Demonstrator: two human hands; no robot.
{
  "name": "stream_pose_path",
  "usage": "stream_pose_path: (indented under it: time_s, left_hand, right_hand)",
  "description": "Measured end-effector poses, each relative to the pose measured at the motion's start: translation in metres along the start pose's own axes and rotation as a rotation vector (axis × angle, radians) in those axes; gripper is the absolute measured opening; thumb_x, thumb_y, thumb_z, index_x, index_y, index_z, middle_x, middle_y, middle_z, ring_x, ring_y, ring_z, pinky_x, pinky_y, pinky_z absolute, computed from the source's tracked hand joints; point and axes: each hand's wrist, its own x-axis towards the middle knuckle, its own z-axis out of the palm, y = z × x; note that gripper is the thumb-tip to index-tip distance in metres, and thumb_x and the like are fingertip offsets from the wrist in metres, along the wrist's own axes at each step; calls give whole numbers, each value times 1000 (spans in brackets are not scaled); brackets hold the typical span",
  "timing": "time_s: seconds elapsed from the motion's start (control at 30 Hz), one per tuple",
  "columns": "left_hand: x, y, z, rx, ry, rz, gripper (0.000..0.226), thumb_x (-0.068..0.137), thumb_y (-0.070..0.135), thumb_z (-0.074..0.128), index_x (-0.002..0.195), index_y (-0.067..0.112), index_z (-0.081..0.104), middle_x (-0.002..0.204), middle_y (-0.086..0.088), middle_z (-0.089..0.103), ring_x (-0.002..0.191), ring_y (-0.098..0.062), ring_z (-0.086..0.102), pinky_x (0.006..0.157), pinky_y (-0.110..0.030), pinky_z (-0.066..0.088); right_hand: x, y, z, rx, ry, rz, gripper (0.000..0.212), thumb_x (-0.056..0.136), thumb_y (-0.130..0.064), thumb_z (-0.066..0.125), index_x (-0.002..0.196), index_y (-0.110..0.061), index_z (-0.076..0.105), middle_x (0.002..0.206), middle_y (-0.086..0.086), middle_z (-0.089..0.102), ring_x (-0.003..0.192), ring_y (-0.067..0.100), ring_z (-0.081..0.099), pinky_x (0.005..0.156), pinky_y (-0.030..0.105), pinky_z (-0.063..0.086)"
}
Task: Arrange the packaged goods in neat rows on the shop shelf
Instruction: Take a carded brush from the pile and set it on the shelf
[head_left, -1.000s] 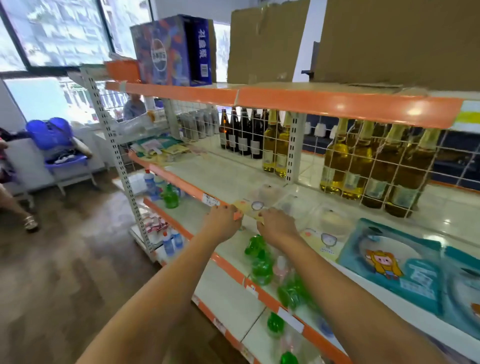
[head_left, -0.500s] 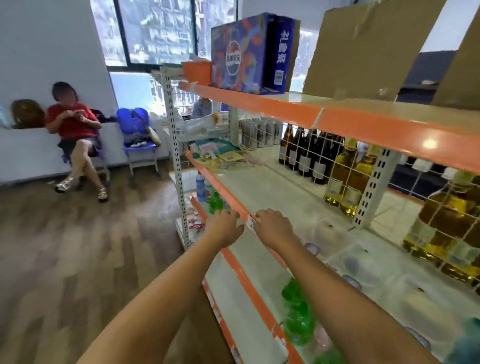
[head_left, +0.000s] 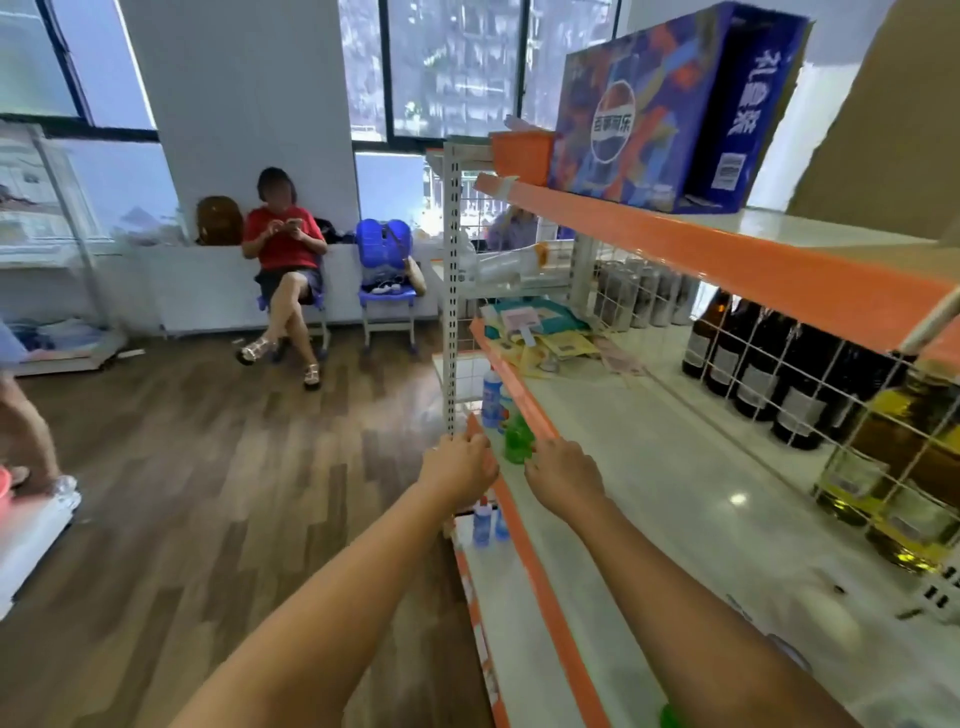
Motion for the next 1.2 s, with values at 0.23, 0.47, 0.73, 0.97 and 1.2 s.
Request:
stream_pose_path:
  time_s: [0.23, 0.47, 0.73, 0.97, 1.2]
  left_hand:
    - [69, -54, -23, 44, 3, 60, 43, 99, 37, 40, 135, 13, 44, 138, -10, 48, 125, -26, 46, 99, -36, 40]
    - [148, -89, -34, 78, 2, 106, 45, 98, 39, 39, 137, 18, 43, 140, -9, 46, 125, -26, 46, 101, -40, 44]
    - [230, -98, -13, 72, -88, 211, 43, 99, 33, 37, 137, 12, 43, 141, -10, 45, 129, -26, 42, 104, -35, 36]
    - [334, -100, -14, 53, -74, 189, 47, 97, 40, 45, 137, 16, 42, 137, -9, 46, 126, -27, 42, 101, -42, 40]
    - [418, -92, -10, 52, -40, 225, 45, 96, 44, 43, 133, 17, 45, 133, -9, 49, 123, -28, 44, 101, -46, 42]
  right_hand:
    - [81, -37, 15, 45, -7, 26, 38, 99, -36, 36, 118, -11, 57, 124, 13, 56, 113, 31, 53, 89, 35, 43]
    - [165, -49, 24, 35, 40, 118, 36, 97, -32, 41, 128, -18, 51, 127, 8, 54, 114, 28, 49, 89, 37, 42]
    - [240, -26, 59, 5, 10, 175, 36, 97, -32, 41, 127, -17, 52, 124, 9, 57, 112, 28, 52, 87, 36, 43]
    - [333, 3, 55, -43, 54, 173, 34, 97, -31, 40, 121, -12, 54, 122, 11, 56, 111, 28, 52, 89, 38, 46]
    - [401, 34, 54, -47, 85, 189, 37, 98, -29, 36, 127, -10, 51, 124, 12, 53, 114, 28, 50, 89, 37, 43]
